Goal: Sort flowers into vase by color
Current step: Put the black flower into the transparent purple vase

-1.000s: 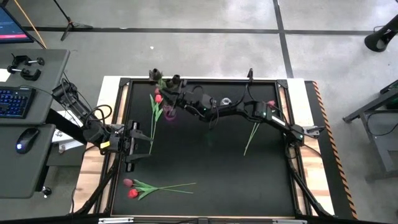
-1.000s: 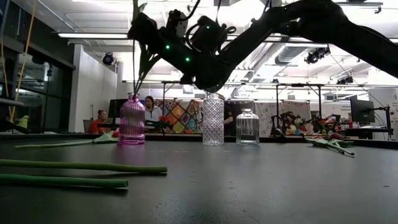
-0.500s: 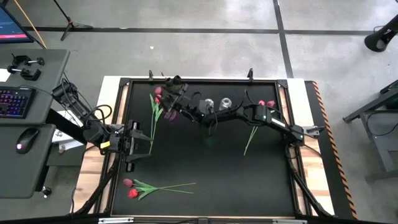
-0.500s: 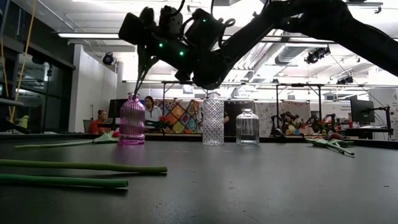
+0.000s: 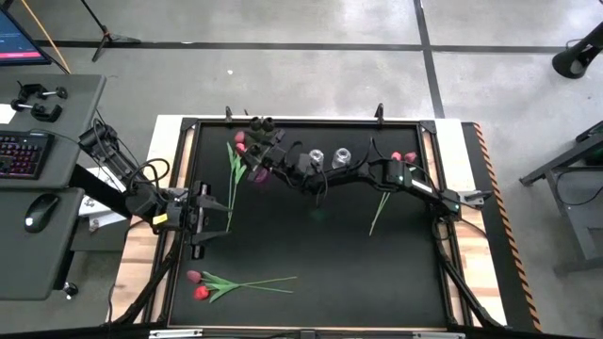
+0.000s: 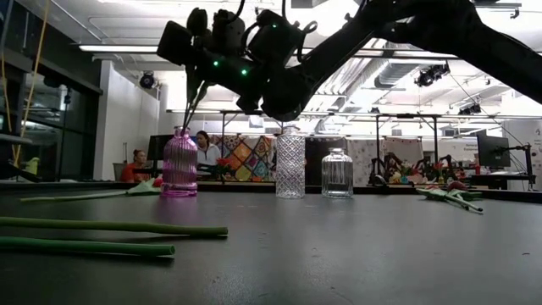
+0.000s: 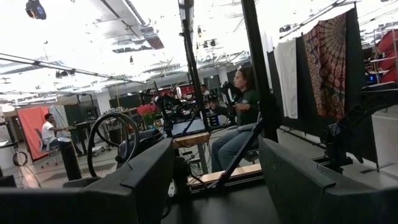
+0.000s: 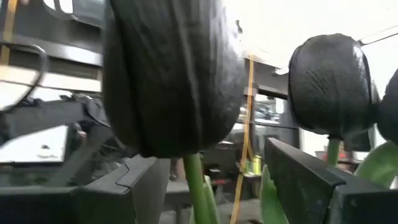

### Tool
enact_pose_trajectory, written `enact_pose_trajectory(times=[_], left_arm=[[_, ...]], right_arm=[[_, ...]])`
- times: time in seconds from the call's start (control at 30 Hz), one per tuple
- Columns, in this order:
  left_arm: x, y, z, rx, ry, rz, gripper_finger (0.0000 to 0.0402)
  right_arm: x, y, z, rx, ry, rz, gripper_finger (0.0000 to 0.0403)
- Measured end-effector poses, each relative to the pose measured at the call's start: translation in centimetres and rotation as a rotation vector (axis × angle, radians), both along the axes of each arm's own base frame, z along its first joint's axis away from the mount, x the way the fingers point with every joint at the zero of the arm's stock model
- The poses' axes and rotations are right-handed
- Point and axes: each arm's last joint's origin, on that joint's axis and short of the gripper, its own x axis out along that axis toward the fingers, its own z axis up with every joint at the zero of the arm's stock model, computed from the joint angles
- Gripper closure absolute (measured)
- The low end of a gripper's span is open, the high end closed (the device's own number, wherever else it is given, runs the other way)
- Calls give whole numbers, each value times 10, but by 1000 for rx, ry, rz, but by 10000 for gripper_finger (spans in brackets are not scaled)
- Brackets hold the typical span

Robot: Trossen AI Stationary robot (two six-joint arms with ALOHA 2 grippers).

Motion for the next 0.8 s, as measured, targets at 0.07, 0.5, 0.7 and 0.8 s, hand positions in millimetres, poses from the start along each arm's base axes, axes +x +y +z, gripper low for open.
enact_pose_trajectory(times=[0.07,0.5,0.7,0.8], left_arm=[[-1,-1,0,-3,4,6,177],[-3,-3,0,5,4,10,177],[-3,-3,0,6,5,9,177],[-3,-3,0,7,7,12,177]], right_arm=[[0,4,3,-4,27,-46,155],[6,47,28,-148,436,-150,155],[2,45,36,-171,492,-245,155],[2,47,37,-193,524,-281,155]])
